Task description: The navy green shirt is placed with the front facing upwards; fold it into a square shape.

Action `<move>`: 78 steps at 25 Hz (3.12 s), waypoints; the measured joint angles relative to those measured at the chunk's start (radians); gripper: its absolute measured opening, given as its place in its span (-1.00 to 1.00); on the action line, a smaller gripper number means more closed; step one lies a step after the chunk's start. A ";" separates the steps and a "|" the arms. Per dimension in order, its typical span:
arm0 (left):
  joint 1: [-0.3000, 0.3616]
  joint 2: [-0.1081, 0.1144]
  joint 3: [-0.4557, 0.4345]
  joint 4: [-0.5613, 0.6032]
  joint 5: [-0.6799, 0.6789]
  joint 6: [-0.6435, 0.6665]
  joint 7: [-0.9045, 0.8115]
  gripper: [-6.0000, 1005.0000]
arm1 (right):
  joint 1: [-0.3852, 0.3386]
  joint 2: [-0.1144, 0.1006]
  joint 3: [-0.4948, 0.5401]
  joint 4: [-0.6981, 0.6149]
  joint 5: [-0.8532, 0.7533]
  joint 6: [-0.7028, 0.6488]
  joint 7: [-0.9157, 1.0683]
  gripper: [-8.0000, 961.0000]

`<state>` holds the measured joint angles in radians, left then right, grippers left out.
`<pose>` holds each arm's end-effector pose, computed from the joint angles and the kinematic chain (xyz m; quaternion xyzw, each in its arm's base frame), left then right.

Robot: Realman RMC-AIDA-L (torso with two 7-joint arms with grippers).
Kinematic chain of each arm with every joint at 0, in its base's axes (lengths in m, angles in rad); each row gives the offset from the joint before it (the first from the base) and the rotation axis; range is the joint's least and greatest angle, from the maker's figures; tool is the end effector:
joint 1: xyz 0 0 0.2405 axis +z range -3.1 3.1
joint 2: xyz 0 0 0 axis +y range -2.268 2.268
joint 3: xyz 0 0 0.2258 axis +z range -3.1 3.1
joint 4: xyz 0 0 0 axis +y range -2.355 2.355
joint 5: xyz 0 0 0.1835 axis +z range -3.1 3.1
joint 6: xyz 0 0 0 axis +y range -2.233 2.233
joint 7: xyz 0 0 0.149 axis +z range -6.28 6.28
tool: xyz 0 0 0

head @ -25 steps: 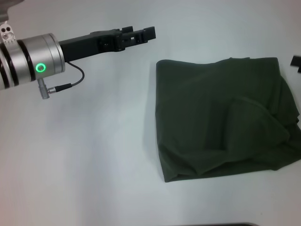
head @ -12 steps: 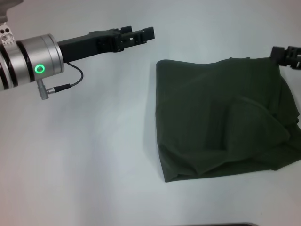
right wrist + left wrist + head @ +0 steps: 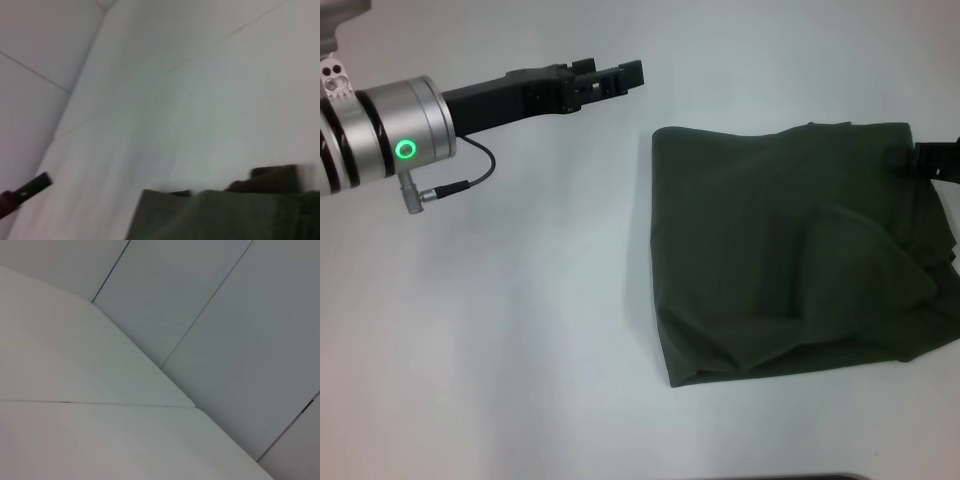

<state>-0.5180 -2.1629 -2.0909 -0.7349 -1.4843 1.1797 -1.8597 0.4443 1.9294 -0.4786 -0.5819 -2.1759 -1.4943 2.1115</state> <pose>-0.1768 0.3314 -0.0255 -0.8477 -0.4079 -0.3087 0.1405 0.3064 0.2846 0.0655 -0.7393 0.6129 0.2313 0.1559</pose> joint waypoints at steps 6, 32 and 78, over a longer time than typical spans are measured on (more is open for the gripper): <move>-0.002 0.000 0.000 0.006 0.000 -0.007 0.000 0.74 | 0.007 0.000 0.002 -0.008 -0.001 0.013 -0.008 -0.68; -0.008 -0.003 0.001 0.029 -0.004 -0.031 0.018 0.74 | 0.097 0.033 -0.200 0.062 -0.019 0.002 -0.015 -0.79; -0.017 -0.005 0.003 0.055 -0.004 -0.040 0.022 0.74 | -0.088 -0.055 -0.009 0.037 -0.016 -0.373 -0.122 -0.08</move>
<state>-0.5354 -2.1683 -2.0880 -0.6795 -1.4879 1.1395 -1.8374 0.3562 1.8745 -0.4872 -0.5446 -2.1923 -1.8674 1.9892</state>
